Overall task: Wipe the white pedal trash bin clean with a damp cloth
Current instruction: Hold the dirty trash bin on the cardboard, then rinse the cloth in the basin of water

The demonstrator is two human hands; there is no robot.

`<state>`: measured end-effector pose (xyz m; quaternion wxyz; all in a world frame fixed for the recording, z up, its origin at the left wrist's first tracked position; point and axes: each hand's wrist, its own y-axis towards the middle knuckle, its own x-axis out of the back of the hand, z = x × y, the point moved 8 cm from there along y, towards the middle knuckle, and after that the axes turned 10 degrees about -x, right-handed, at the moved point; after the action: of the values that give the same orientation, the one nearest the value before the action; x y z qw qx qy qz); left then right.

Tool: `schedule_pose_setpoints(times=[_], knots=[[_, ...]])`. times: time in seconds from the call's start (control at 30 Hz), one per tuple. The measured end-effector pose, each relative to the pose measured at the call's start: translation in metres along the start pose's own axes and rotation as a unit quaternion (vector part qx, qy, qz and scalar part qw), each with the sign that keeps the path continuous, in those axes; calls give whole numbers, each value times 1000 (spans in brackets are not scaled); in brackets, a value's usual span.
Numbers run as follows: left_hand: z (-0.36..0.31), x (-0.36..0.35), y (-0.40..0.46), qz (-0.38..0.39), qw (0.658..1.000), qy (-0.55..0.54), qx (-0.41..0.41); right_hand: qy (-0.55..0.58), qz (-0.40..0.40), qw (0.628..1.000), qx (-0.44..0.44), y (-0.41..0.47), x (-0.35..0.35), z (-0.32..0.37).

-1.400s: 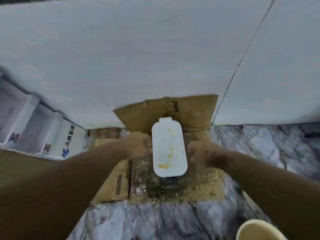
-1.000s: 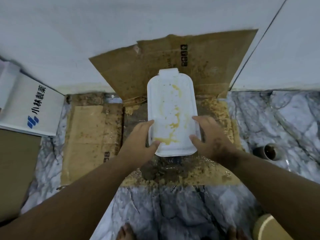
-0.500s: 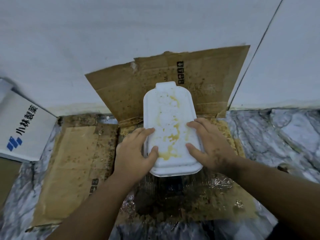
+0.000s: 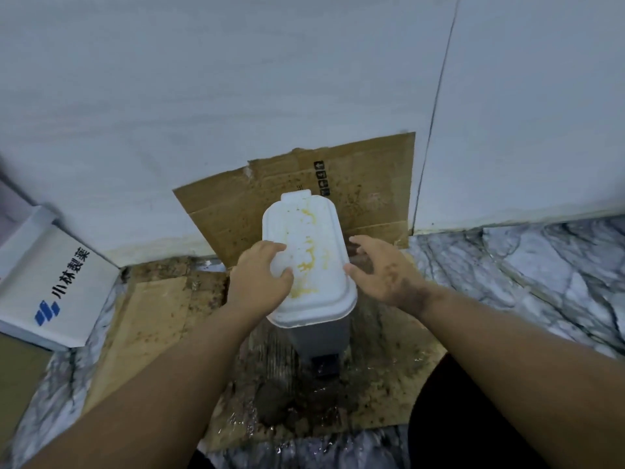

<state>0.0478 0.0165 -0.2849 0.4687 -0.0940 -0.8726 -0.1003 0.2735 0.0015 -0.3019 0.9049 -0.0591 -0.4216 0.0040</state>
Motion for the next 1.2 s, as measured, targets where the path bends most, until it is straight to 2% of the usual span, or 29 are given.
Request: schedule_pose_setpoints(times=[0.13,0.27,0.4,0.57,0.73,0.87,1.03,1.13,1.2], knots=[[-75,-17,12,12,996,-28,-81,7,-47,998,-34,-38,62,-39],[-175,-74,14,103,977,-64,-174,-4,-86,990,-109,-88,117,-121],[-271,-157,-7,221,940,-67,-253,37,-110,965,-236,-160,154,-222],[-359,-273,-74,369,873,-46,-316,46,-152,922,-354,-279,164,-341],[-396,-371,-150,476,809,-15,-345,64,-148,870,-467,-390,127,-441],[-402,-418,-191,512,787,-14,-344,57,-163,847,-502,-456,96,-493],[-386,-446,-209,537,773,1,-339,55,-113,873,-472,-469,67,-529],[-379,-448,-201,530,784,7,-323,40,-50,890,-452,-460,47,-536],[-375,-447,-196,524,792,6,-313,21,-47,893,-446,-455,42,-541]])
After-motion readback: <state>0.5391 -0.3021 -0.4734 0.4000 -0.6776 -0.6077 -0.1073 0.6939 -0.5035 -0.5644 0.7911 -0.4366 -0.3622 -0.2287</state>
